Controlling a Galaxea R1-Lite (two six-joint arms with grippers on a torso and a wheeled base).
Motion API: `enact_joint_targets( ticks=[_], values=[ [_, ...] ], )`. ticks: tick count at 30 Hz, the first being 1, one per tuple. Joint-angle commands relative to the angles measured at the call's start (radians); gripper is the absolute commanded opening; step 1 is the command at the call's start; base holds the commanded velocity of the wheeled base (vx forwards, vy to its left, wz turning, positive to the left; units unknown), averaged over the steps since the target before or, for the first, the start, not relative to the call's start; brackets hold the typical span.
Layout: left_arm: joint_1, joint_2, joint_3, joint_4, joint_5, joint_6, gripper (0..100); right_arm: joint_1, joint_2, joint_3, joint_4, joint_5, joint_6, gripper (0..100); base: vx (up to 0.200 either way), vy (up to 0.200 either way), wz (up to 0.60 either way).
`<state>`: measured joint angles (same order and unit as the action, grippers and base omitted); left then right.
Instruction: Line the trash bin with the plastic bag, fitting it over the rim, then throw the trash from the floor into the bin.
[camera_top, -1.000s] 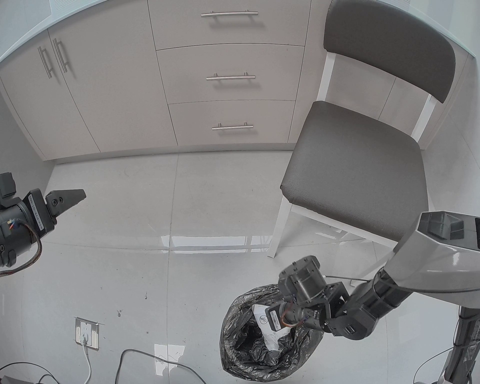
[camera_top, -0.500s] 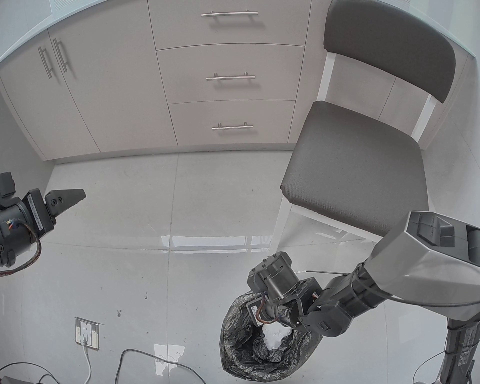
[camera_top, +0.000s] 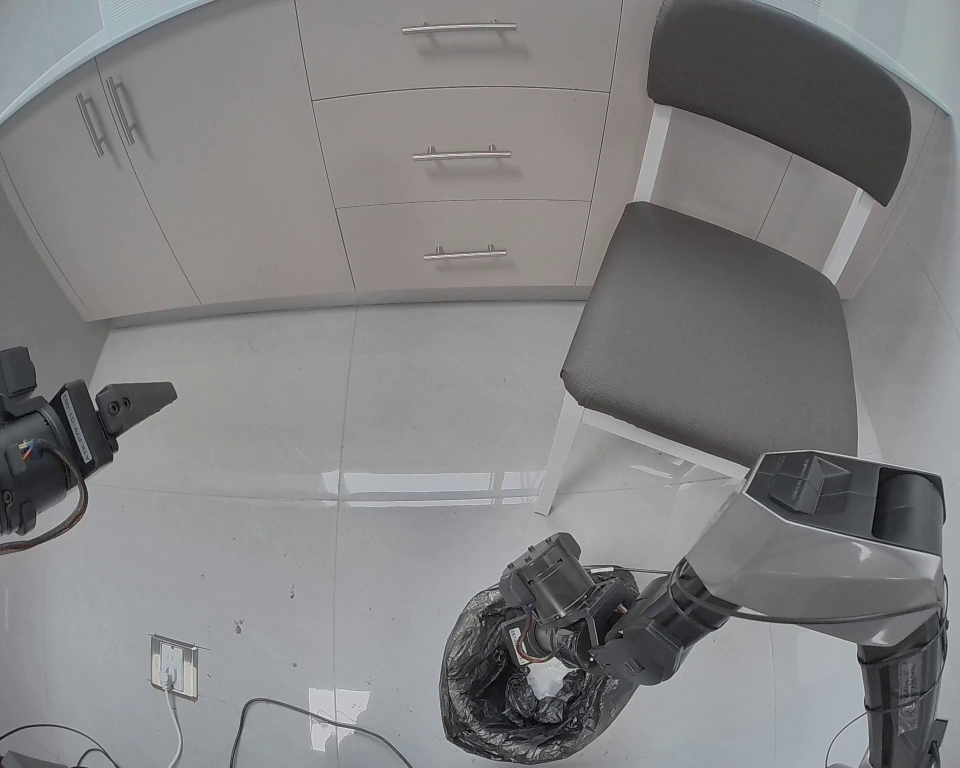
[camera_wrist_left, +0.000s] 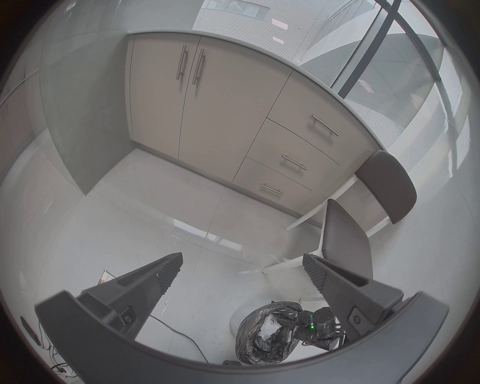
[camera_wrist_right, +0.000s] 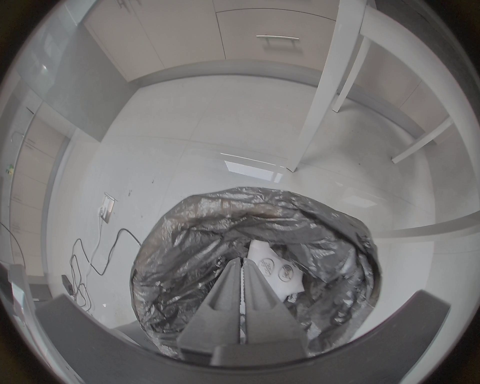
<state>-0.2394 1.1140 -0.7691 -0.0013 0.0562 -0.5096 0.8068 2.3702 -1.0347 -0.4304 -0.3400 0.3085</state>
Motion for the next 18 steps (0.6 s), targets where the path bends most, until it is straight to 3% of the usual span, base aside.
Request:
enact_joint_targets(
  ticks=[1,10,17,18],
  values=[
    [0.0,0.012,0.001,0.0,0.001,-0.001,100,-0.017,0.064,-0.011,-0.05,0.036,0.0,0,0.0,0.0,0.0],
    [0.0,0.033,0.001,-0.002,0.001,0.0,100,-0.044,0.126,-0.027,-0.064,0.055,0.014,0,0.0,0.0,0.0],
    [0.0,0.044,-0.001,-0.003,0.001,0.0,100,-0.058,0.126,-0.027,-0.06,0.098,0.043,0,0.0,0.0,0.0],
    [0.0,0.044,0.001,-0.009,0.001,-0.001,100,-0.072,0.124,-0.024,-0.06,0.133,0.054,0,0.0,0.0,0.0]
  ],
)
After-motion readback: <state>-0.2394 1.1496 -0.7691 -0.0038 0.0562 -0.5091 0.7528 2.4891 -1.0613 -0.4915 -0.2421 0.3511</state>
